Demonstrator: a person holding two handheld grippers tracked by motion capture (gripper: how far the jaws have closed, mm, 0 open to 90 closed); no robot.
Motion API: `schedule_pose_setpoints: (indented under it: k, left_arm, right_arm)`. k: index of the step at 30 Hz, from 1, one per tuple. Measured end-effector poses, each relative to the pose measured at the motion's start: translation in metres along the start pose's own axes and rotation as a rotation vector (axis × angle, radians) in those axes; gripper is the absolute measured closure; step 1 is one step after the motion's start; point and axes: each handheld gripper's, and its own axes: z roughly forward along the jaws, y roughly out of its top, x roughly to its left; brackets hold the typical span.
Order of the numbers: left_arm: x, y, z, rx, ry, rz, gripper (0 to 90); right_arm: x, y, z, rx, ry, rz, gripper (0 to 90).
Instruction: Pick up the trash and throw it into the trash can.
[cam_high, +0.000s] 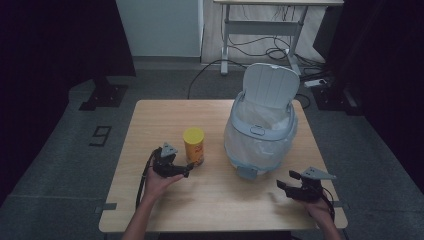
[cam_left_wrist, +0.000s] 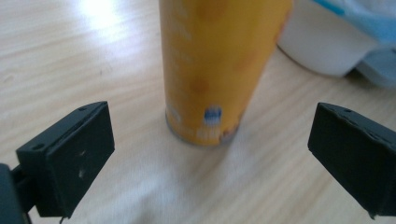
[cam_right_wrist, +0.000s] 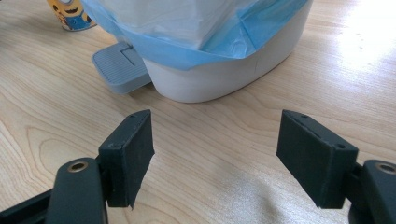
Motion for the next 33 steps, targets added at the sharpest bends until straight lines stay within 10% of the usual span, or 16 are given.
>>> schedule_pose_setpoints:
  k: [14, 20, 33]
  left_arm:
    - [0.004, 0.021, 0.042, -0.054, -0.056, -0.046, 1.3]
    - [0.002, 0.019, 0.051, -0.084, -0.039, -0.049, 20.0]
    - [-0.005, 0.025, 0.007, -0.121, -0.047, 0.0, 22.0]
  right_arm:
    - [-0.004, -0.001, 0.002, 0.021, -0.002, 0.011, 27.1]
    - [-0.003, -0.002, 0.004, 0.035, -0.001, 0.004, 27.1]
    - [-0.004, -0.003, 0.002, 0.034, -0.006, 0.011, 27.2]
